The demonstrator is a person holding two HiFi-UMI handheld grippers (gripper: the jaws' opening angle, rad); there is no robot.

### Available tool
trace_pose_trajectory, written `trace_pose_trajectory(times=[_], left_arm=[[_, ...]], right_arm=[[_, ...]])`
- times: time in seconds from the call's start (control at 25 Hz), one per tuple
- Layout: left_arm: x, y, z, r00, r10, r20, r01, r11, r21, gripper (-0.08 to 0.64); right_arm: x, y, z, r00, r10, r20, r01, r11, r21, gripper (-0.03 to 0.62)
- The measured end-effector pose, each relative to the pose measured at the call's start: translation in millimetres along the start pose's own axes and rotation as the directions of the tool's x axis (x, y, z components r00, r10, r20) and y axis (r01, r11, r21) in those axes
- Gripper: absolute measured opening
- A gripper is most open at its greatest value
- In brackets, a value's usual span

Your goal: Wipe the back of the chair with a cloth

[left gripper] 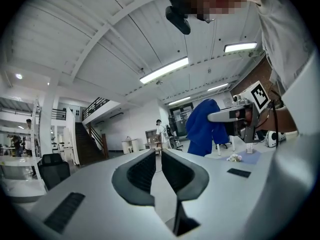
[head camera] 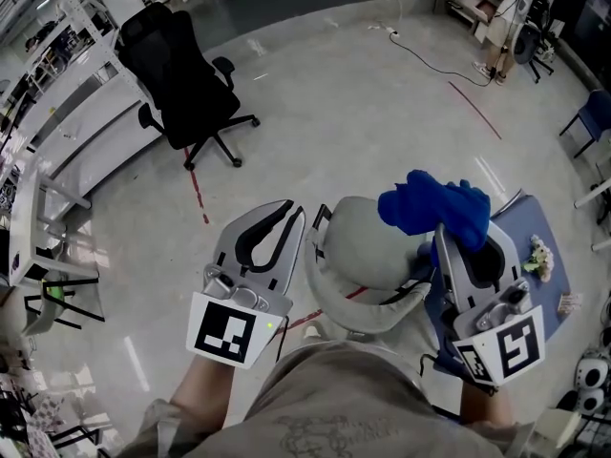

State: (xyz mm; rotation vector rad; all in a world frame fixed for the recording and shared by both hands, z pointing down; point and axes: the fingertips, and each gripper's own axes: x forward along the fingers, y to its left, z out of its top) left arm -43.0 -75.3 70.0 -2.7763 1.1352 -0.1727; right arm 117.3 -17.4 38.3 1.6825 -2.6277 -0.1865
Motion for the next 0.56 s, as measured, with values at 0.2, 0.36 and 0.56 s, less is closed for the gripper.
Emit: trace_pose_trajectory(times=[0.2, 0.36, 0.56], left_arm=[[0.2, -0.7, 4.3, 1.000, -0.004, 0.000, 0.004, 1.000, -0.019, 0.048], [1.7, -0.7, 6.4, 1.000, -0.007, -0.001, 0.007, 1.000, -0.017, 0.048], [1.3, 0.5, 7.8, 1.000, -0.012, 0.000, 0.012, 1.000, -0.023, 0.048]], right_arm=[[0.6, 0.9, 1.9, 1.000, 0.003, -0.007, -0.003, 1.000, -0.013, 0.077], [0.6, 0.4, 0.5, 1.000, 0.003, -0.018, -0.003, 1.000, -0.011, 0.077], [1.8, 1.0, -0.7, 1.000, -0.001, -0.027, 0.001, 1.000, -0.011, 0.077]])
